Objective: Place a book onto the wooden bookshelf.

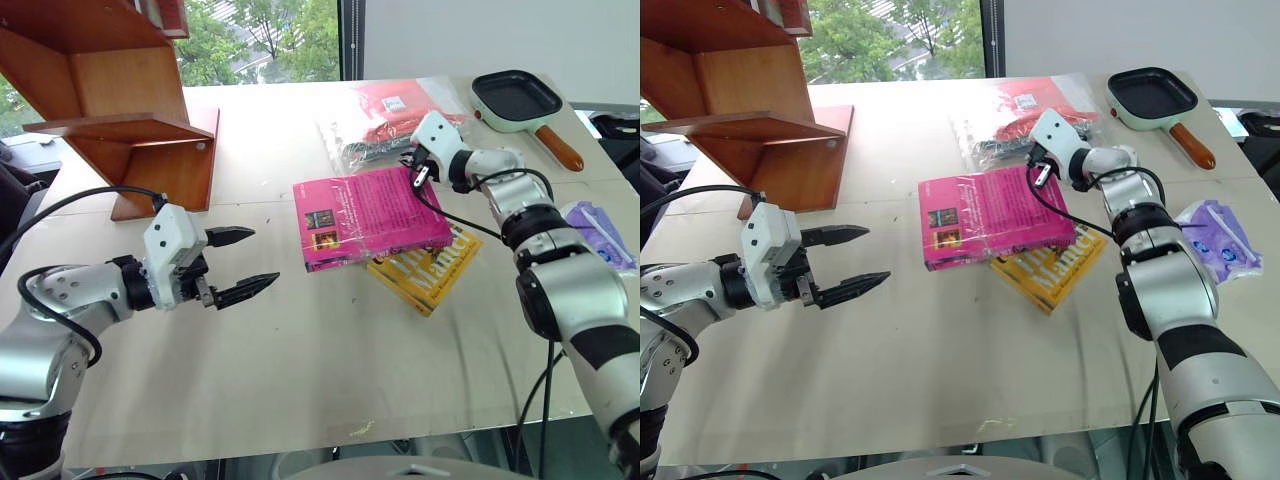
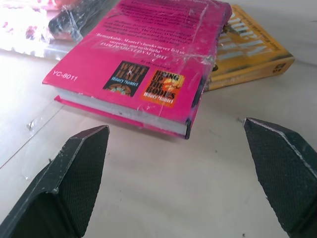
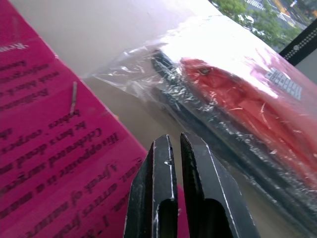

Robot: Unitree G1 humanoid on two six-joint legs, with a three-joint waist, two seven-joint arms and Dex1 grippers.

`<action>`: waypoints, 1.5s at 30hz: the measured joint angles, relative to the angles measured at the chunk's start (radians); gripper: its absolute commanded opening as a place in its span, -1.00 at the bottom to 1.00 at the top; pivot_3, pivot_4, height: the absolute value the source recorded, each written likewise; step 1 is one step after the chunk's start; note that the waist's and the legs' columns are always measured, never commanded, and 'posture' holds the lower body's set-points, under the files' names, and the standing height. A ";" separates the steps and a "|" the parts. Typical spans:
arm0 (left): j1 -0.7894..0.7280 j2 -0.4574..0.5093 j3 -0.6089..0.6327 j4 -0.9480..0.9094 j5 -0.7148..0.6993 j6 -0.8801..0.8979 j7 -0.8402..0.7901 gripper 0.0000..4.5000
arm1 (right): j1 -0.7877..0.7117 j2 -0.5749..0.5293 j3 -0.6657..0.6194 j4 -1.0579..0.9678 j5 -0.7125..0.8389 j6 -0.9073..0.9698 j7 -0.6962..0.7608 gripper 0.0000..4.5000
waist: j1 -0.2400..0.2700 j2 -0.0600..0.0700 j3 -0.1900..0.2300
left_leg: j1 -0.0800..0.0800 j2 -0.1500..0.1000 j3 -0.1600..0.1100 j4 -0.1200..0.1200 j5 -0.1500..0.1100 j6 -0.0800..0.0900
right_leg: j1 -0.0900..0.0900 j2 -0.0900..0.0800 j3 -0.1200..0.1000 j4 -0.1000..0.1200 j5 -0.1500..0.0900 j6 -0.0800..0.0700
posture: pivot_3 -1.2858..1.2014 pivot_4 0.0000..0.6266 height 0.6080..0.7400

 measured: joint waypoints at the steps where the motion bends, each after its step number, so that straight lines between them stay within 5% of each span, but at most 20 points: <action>1: 0.000 0.000 0.002 -0.005 -0.005 0.006 0.005 1.00 | -0.012 0.012 0.005 0.016 -0.013 -0.005 -0.018 -0.94 | -0.004 0.000 0.000 | 0.000 0.000 0.000 0.000 0.000 -0.001 | 0.000 0.000 0.000 0.000 0.000 0.000 | 0.03 -0.52 0.70; 21: -0.003 -0.076 0.086 -0.065 -0.155 0.103 0.152 1.00 | -0.071 0.087 0.086 0.101 -0.233 0.015 -0.138 -0.94 | -0.016 -0.001 -0.001 | 0.005 0.000 0.001 0.000 0.002 -0.004 | 0.000 0.001 0.003 0.010 0.000 0.000 | 0.03 -0.52 0.70; 45: 0.017 -0.061 0.043 -0.023 -0.128 0.095 0.084 1.00 | 0.004 -0.065 0.097 -0.009 -0.188 0.020 0.348 -0.94 | -0.015 -0.003 -0.002 | 0.006 0.000 0.001 0.002 0.002 -0.004 | 0.001 0.001 0.003 0.011 0.000 0.000 | 0.03 -0.52 0.70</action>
